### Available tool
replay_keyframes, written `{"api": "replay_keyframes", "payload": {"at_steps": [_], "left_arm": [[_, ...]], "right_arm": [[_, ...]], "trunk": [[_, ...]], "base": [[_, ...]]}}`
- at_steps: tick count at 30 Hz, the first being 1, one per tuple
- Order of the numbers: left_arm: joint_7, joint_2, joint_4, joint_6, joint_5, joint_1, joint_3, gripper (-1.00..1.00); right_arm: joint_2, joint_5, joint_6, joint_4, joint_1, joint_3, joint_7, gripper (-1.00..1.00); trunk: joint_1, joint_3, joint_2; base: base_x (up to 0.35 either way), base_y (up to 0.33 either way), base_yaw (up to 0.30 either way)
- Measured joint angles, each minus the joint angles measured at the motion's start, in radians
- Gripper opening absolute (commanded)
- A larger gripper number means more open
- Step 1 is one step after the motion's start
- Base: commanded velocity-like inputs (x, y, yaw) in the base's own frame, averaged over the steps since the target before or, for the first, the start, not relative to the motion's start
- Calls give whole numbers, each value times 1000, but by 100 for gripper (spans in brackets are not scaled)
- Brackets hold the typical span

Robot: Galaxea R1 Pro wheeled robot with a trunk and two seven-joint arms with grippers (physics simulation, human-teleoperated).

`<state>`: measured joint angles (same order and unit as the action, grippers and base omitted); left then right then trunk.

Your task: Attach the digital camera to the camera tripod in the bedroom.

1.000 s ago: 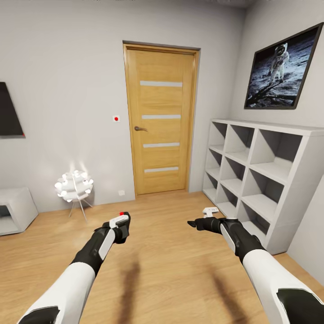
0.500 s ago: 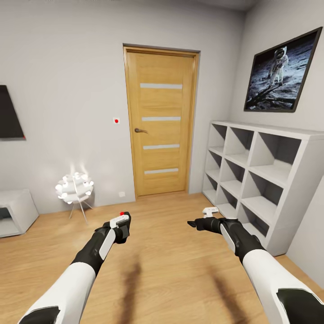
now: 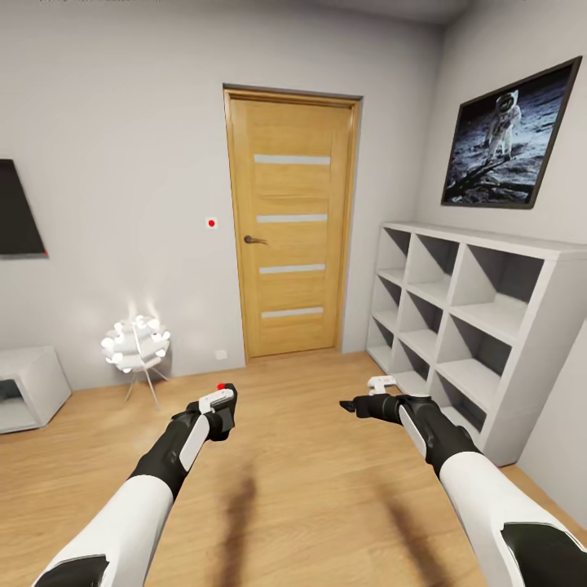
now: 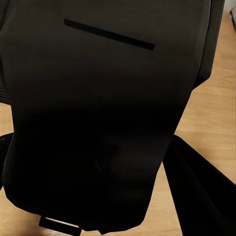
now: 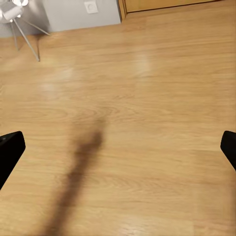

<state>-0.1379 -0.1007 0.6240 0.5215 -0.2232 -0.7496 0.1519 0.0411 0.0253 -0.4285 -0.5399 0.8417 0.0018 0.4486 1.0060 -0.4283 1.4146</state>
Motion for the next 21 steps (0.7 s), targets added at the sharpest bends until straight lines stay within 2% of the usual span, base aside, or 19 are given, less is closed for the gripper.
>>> {"api": "replay_keyframes", "payload": {"at_steps": [21], "left_arm": [[1,6,1,-6,0,0,-1,-100]], "right_arm": [[2,-1,5,0,0,1,4,100]], "trunk": [[-81,66,-147]], "base": [[0,0,0]]}}
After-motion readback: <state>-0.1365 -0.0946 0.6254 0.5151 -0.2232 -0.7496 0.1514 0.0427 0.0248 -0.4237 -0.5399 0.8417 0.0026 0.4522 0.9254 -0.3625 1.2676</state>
